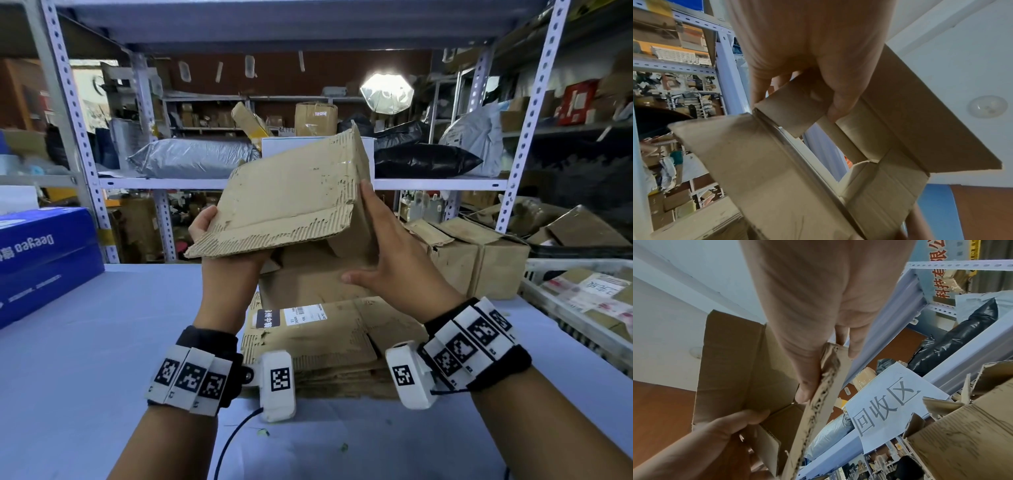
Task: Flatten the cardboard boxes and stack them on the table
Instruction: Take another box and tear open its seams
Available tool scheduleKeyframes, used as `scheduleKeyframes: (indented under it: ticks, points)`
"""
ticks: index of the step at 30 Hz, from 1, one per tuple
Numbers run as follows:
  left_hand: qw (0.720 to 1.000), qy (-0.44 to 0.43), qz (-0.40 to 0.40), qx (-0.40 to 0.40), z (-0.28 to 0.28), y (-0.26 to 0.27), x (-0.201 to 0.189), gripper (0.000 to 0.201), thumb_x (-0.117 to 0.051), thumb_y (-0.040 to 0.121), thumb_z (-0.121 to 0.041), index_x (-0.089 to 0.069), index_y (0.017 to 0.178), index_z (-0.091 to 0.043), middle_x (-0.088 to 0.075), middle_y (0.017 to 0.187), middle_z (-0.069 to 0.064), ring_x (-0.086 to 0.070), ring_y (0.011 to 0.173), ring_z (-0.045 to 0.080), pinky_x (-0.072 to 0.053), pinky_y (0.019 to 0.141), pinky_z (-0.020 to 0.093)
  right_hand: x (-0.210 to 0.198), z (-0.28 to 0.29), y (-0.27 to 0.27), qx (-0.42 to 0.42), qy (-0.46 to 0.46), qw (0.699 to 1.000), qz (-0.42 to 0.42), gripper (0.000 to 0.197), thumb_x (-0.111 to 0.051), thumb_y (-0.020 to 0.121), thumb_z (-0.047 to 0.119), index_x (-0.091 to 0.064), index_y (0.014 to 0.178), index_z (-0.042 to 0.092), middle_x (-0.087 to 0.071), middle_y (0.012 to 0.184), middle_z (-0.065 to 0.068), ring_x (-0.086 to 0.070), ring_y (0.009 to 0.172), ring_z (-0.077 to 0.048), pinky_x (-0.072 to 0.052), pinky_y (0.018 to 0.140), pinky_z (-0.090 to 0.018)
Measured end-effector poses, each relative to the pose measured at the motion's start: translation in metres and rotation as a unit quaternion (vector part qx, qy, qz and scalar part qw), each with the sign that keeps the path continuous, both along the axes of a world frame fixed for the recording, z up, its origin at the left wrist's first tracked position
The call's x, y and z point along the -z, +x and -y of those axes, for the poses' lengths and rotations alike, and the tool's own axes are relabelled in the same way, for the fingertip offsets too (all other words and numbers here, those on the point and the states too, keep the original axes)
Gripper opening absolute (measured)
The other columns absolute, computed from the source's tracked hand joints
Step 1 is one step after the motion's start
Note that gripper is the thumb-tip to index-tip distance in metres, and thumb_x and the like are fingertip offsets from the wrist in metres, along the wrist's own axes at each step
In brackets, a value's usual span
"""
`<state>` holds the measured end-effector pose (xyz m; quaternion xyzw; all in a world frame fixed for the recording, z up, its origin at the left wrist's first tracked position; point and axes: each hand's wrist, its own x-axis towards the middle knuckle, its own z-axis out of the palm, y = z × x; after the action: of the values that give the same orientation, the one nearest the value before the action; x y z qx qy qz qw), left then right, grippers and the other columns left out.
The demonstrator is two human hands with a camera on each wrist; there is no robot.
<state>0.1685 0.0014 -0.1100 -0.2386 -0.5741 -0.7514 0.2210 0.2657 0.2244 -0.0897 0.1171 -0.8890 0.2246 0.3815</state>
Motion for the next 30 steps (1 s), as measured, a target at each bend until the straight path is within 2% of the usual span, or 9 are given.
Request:
scheduleKeyframes:
  ticks: [3,5,8,12,18,22,25,27,30]
  points:
    - [1.000,-0.010,0.000,0.029,0.003,0.002,0.001,0.105,-0.084,0.058,-0.032,-0.023,0.144,-0.026,-0.056,0.133,-0.011,-0.064,0.108,-0.005,-0.053,0.087,0.020,0.001,-0.001,-0.002,-0.015,-0.025,1.000,0.007,0.133,-0.090,0.070,0.029,0.011,0.153,0.053,-0.013,0.165,0.016,-0.017,0.142,0.008,-0.021,0.101,-0.007]
    - [0.998,-0.025,-0.010,0.055,0.006,0.004,0.004,0.090,-0.077,0.064,-0.015,-0.030,0.139,-0.031,-0.054,0.130,-0.006,-0.069,0.095,-0.001,-0.057,0.074,0.021,0.001,-0.002,-0.002,-0.041,-0.076,0.996,0.031,0.127,-0.088,0.072,0.030,0.007,0.153,0.052,-0.021,0.163,0.017,-0.024,0.141,0.005,-0.027,0.103,-0.010]
    - [0.994,-0.045,-0.024,0.091,0.009,0.009,0.006,0.082,-0.063,0.065,0.001,-0.044,0.133,-0.042,-0.053,0.130,-0.009,-0.064,0.102,0.005,-0.059,0.081,0.035,0.000,-0.005,-0.003,-0.061,-0.142,0.985,0.074,0.107,-0.081,0.066,0.050,-0.010,0.146,0.049,-0.043,0.141,0.028,-0.044,0.124,0.012,-0.037,0.093,-0.008]
    - [0.985,-0.123,-0.035,0.117,0.012,0.017,0.002,0.089,-0.052,0.061,0.001,-0.050,0.133,-0.051,-0.058,0.109,-0.026,-0.058,0.086,0.008,-0.057,0.068,0.041,0.005,-0.004,-0.012,-0.002,-0.210,0.977,0.049,0.104,-0.076,0.055,0.073,-0.021,0.135,0.038,-0.046,0.113,0.040,-0.040,0.097,0.036,-0.038,0.072,0.002]
    - [0.967,-0.153,-0.059,0.194,0.016,0.027,-0.002,0.093,-0.046,0.064,0.007,-0.054,0.137,-0.049,-0.061,0.133,-0.019,-0.061,0.110,0.006,-0.055,0.066,0.022,0.015,-0.010,-0.020,0.050,-0.293,0.955,-0.006,0.073,-0.076,0.069,0.054,-0.034,0.124,0.032,-0.060,0.090,0.028,-0.060,0.085,0.017,-0.042,0.061,-0.009]
    - [0.976,-0.130,-0.071,0.162,0.017,0.025,0.001,0.087,-0.055,0.071,0.002,-0.049,0.140,-0.051,-0.059,0.131,-0.025,-0.057,0.121,0.008,-0.056,0.074,0.022,0.013,-0.009,-0.016,-0.046,-0.323,0.943,0.066,0.068,-0.072,0.070,0.041,-0.044,0.131,0.036,-0.068,0.101,0.025,-0.067,0.088,0.000,-0.056,0.071,-0.029]
    - [0.989,-0.071,-0.068,0.112,0.024,0.018,0.001,0.084,-0.062,0.074,-0.005,-0.045,0.142,-0.051,-0.054,0.138,-0.018,-0.058,0.119,0.016,-0.057,0.085,0.031,0.011,-0.002,-0.009,-0.124,-0.309,0.933,0.137,0.065,-0.052,0.077,0.023,-0.046,0.137,0.046,-0.063,0.122,0.030,-0.056,0.110,0.012,-0.046,0.085,-0.009]
    - [0.993,-0.020,-0.067,0.091,0.033,0.012,0.000,0.082,-0.066,0.078,-0.007,-0.042,0.145,-0.047,-0.056,0.141,-0.010,-0.060,0.121,0.017,-0.056,0.093,0.038,0.010,0.003,-0.006,-0.152,-0.310,0.923,0.168,0.063,-0.042,0.084,0.024,-0.046,0.146,0.035,-0.050,0.146,0.018,-0.044,0.132,0.005,-0.038,0.106,-0.016]
    - [0.991,0.018,-0.064,0.113,0.044,0.007,-0.002,0.080,-0.073,0.075,-0.017,-0.041,0.145,-0.041,-0.068,0.123,-0.016,-0.066,0.111,0.013,-0.060,0.078,0.037,0.014,0.011,-0.006,-0.186,-0.301,0.912,0.206,0.050,-0.038,0.100,0.020,-0.044,0.149,0.033,-0.040,0.156,0.010,-0.035,0.141,-0.002,-0.032,0.112,-0.015]
